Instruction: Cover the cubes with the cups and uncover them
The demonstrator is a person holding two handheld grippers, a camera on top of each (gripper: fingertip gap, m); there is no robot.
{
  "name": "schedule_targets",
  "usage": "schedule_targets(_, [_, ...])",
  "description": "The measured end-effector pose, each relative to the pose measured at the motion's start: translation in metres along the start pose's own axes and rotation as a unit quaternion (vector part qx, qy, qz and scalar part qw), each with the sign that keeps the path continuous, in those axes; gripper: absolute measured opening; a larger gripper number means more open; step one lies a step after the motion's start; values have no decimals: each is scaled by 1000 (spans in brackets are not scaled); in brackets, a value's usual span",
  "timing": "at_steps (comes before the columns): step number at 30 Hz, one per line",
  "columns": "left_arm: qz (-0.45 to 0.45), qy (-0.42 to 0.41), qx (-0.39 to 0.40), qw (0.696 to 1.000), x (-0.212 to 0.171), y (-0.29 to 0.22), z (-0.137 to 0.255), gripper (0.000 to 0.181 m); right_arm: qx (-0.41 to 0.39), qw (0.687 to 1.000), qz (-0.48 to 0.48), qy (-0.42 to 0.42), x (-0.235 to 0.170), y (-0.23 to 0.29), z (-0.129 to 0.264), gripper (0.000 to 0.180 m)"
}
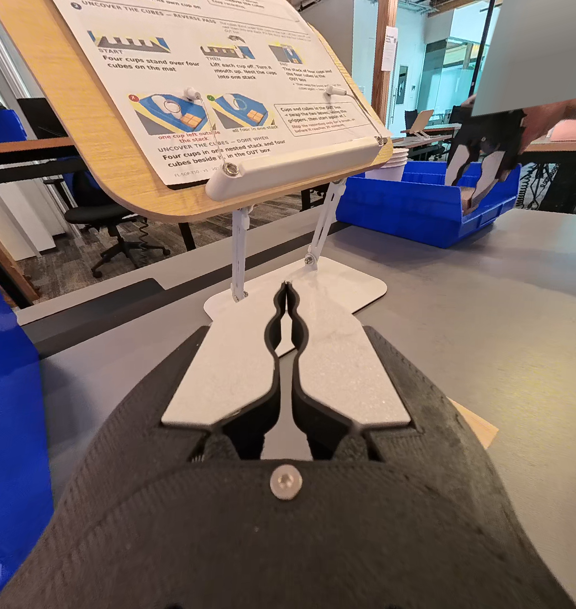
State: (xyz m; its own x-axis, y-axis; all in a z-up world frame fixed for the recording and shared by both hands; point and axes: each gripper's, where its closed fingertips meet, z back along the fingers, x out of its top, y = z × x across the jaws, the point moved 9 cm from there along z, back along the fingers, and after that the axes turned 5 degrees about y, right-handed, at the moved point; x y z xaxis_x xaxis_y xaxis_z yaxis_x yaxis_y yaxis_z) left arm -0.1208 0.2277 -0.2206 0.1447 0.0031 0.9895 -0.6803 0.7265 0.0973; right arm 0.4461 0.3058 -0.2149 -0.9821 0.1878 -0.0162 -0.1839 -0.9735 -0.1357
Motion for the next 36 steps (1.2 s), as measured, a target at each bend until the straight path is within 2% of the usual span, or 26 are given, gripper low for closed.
schedule_targets(14, [1, 3, 1, 1000, -1, 1, 0, 0, 3, 998, -2, 56, 1, -1, -20, 44])
schedule_targets(17, [0, 4, 0, 1000, -1, 1, -1, 0, 3, 998, -9, 58, 0, -1, -18, 50])
schedule_targets(20, [0, 4, 2, 1000, -2, 1, 0, 0, -19, 997, -23, 74, -3, -3, -6, 64])
schedule_targets(23, [3, 3, 6, 1000, -2, 3, 0, 0, -74, 994, -43, 66, 0, 4, 32, 67])
schedule_targets(25, [4, 0, 7, 1000, -1, 4, 1, 0, -115, 992, -45, 32, 18, 21, 65, 67])
schedule_targets(28, [1, -1, 7, 1000, 0, 3, 1, 0, -134, 989, -49, -36, 72, 59, 96, 68])
schedule_targets(32, [-8, -1, 7, 1000, 2, 1, 1, 0, -98, 983, -4, -157, 164, 124, 105, 69])
schedule_targets(36, [-11, -9, 13, 1000, 6, 1, 5, 0, -31, 959, 22, -279, 256, 173, 93, 71])
